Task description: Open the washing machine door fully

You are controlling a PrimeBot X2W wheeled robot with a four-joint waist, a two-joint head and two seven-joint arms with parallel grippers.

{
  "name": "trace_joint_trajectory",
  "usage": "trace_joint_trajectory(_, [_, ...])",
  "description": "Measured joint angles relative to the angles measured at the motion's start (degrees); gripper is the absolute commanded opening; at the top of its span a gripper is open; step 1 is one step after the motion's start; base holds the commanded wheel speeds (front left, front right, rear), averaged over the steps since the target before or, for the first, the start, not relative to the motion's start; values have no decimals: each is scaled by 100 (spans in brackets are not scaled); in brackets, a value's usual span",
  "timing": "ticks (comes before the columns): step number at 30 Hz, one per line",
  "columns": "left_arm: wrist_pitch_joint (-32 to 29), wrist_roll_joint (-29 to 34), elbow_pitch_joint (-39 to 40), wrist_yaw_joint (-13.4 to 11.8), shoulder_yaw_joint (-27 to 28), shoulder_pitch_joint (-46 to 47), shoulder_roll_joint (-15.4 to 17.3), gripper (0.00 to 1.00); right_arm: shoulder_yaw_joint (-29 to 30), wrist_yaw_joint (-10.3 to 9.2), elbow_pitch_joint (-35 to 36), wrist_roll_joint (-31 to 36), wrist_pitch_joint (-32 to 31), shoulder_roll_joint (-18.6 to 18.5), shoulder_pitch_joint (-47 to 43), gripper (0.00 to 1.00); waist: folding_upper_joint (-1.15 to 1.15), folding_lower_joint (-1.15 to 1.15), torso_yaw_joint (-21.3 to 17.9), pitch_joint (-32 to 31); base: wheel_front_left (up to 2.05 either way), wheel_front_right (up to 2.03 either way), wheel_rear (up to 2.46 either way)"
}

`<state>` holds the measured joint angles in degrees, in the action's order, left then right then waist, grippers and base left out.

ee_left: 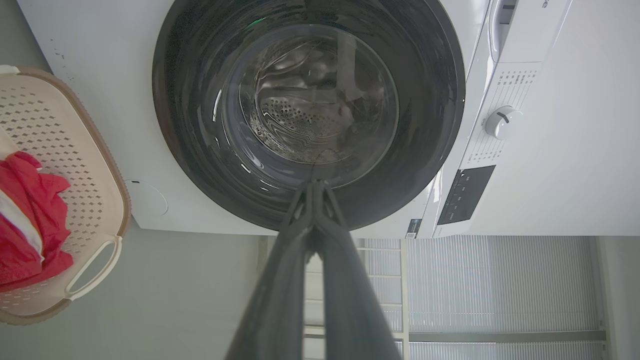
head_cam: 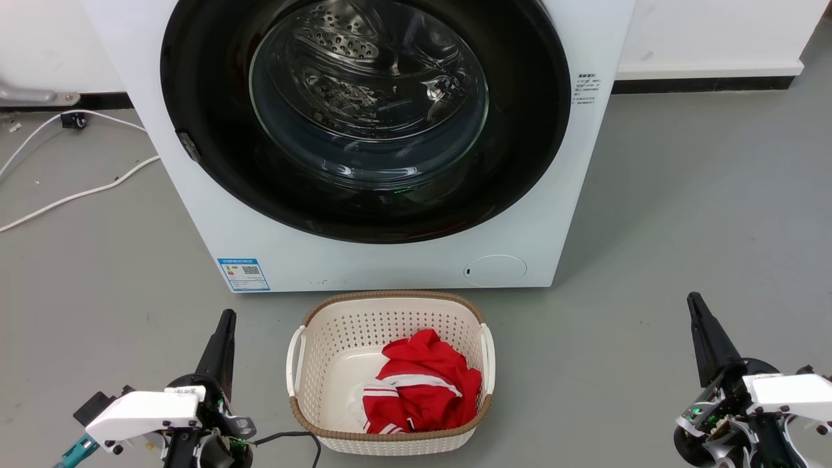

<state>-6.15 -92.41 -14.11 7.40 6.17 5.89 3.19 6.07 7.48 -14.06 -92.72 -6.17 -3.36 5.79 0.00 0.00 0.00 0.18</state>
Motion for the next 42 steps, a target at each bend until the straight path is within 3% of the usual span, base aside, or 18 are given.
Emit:
trace_joint_trajectory(32, [-18, 8, -1, 0, 12, 1, -12, 0, 19, 0, -1, 4, -16, 12, 4, 0, 0, 0, 0, 0, 0, 0, 0])
trace_joint_trajectory(33, [-18, 8, -1, 0, 12, 1, -12, 100, 20, 0, -1, 5, -18, 13, 4, 100, 0, 0, 0, 0, 0, 0, 0])
trace_joint_trajectory(42, [112, -1, -155, -5, -121, -189, -46, 100, -47, -7, -89, 4, 122, 40, -232, 100, 0, 0, -1, 1, 0, 0, 0])
